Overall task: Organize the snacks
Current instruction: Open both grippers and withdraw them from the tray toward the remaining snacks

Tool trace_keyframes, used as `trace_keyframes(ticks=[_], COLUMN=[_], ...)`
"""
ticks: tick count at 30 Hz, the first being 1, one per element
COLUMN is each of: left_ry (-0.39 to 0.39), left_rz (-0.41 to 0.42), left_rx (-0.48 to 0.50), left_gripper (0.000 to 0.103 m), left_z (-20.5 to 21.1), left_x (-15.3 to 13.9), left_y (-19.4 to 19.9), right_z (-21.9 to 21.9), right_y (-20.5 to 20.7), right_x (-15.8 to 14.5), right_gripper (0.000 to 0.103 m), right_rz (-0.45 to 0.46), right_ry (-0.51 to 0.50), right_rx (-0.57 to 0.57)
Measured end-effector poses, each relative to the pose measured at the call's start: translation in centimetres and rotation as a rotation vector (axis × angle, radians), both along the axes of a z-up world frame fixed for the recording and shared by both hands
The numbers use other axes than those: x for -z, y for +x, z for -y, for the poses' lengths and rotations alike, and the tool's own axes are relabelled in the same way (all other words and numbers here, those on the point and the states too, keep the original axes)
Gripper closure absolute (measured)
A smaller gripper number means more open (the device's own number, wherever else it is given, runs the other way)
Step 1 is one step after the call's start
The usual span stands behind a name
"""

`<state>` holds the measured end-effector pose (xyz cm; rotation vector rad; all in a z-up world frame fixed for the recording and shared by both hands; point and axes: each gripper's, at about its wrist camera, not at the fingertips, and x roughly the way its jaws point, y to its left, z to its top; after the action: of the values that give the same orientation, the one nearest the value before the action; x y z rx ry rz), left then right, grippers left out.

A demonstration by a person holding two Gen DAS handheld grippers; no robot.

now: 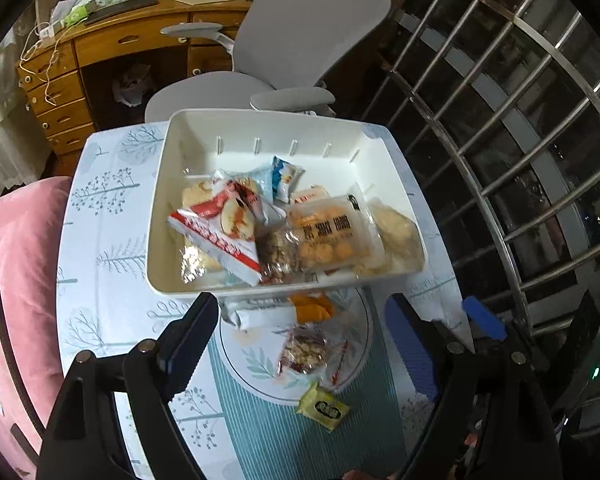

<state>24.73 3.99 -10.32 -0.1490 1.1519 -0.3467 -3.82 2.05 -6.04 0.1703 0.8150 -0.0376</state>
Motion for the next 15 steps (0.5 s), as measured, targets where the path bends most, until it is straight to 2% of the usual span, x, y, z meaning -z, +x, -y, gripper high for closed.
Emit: trace_keyframes(ticks=[4,15], left_ry=[-0.016,0.079], left_rz=[-0.041,-0.177], left_rx=[0.054,0.177], left_gripper=[0.019,0.018], left_z=[0.5,2.6], left_x=[1.0,6.4], left_y=[-0.7,-2.3], right_z=[-1.7,-6.5], right_y=[-2.2,-6.4], right_x=[1.1,4.8], right_gripper=[0.031,0.031], right_rz=[0.01,0.008], right_ry=[-0.009,-0.123], right_rx=[-0.047,-0.142])
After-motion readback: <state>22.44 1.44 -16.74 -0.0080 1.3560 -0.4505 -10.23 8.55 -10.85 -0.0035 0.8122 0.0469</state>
